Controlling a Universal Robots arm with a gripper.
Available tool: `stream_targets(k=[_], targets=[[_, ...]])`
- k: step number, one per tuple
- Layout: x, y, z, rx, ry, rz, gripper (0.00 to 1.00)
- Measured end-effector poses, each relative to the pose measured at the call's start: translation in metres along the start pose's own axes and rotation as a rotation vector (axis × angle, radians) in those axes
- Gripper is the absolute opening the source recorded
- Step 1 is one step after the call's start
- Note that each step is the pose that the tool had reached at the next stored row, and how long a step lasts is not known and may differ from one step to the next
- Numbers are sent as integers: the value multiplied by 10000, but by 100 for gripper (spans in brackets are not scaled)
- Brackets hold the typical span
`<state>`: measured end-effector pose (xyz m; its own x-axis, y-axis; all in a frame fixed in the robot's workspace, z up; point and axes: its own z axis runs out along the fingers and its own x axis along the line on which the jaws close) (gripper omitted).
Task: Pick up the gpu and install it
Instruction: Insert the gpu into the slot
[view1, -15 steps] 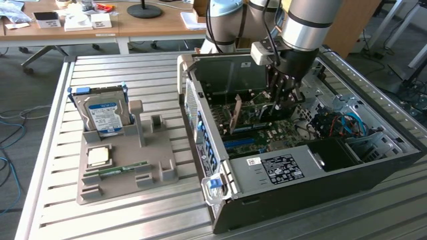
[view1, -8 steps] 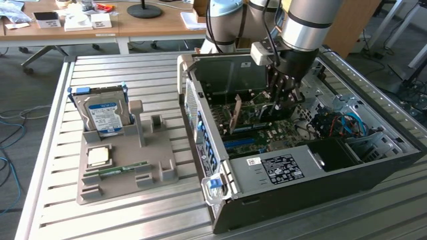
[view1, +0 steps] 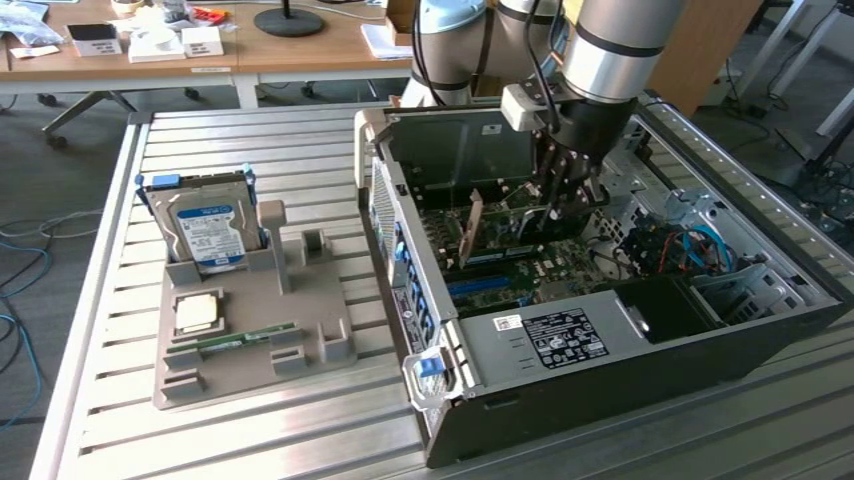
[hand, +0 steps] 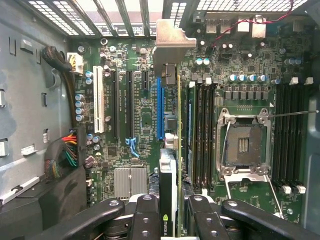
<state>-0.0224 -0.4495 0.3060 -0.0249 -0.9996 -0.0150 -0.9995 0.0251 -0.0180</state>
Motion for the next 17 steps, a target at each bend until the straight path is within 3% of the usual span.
stream_targets(k=[17], targets=[[1,1,71,0,0,-1,27]])
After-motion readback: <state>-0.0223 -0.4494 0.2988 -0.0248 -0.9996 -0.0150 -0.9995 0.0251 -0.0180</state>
